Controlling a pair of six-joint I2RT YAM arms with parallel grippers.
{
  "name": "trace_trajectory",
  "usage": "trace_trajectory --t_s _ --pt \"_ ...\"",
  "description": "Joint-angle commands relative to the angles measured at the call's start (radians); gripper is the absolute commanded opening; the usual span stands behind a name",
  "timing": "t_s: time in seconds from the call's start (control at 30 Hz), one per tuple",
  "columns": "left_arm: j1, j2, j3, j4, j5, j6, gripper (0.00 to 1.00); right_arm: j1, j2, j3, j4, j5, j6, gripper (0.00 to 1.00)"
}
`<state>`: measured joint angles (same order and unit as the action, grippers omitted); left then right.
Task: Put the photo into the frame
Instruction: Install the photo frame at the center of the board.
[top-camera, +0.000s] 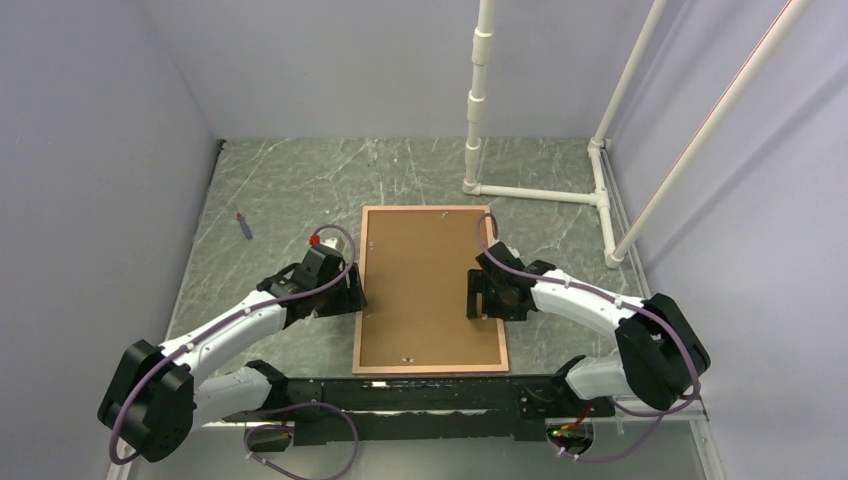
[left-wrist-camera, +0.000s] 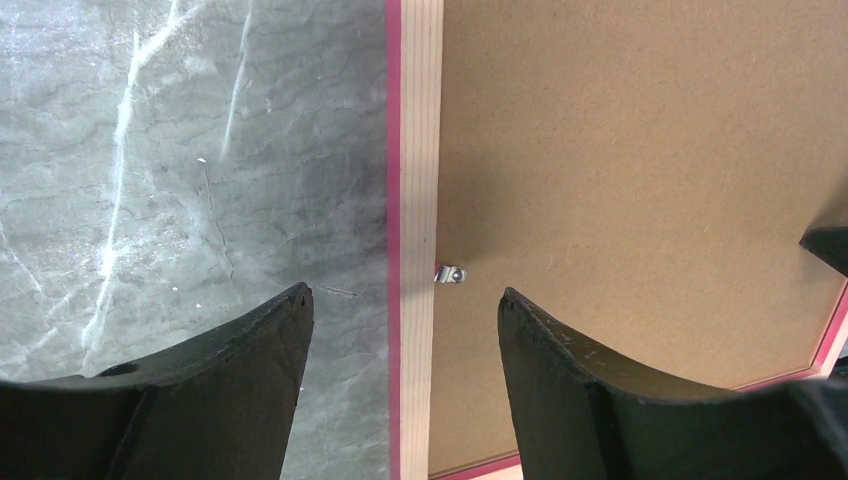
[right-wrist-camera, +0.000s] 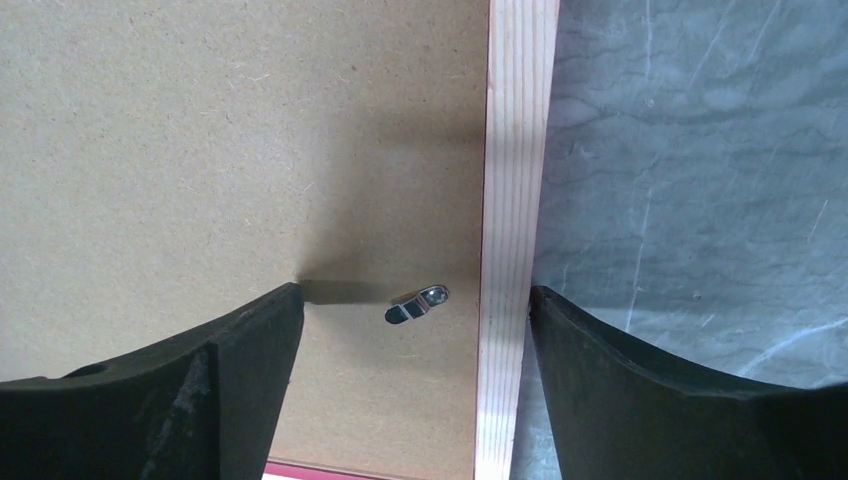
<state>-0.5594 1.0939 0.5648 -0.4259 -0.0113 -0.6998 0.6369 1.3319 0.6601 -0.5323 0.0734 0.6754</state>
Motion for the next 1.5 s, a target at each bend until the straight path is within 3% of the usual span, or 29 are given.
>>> trace_trajectory --t_s 0.0,0.2,0.5,0.83,1.23,1.47 --pt "0.005 0.001 -0.003 0.024 0.014 0.008 0.71 0.008 -0.025 -0.014 -0.037 0.028 0.04 0.8" --pt "0.005 0.008 -0.005 0.03 0.014 0.007 0.71 0.007 -0.018 -0.014 -0.048 0.05 0.049 0.71" --pt "0.005 0.023 -0.006 0.036 0.014 0.015 0.71 0.006 -0.049 -0.019 -0.079 0.03 0.049 0.48" --pt "0.004 0.038 -0.011 0.043 0.014 0.016 0.71 0.008 -0.087 -0.011 -0.12 0.014 0.04 0.39" --pt "0.005 0.037 -0.007 0.027 0.014 0.023 0.71 0.007 -0.043 0.008 -0.119 0.064 0.016 0.0" --pt "0.004 0.032 0.004 -0.009 -0.034 0.035 0.72 0.006 -0.059 0.033 -0.099 0.03 0.001 0.0"
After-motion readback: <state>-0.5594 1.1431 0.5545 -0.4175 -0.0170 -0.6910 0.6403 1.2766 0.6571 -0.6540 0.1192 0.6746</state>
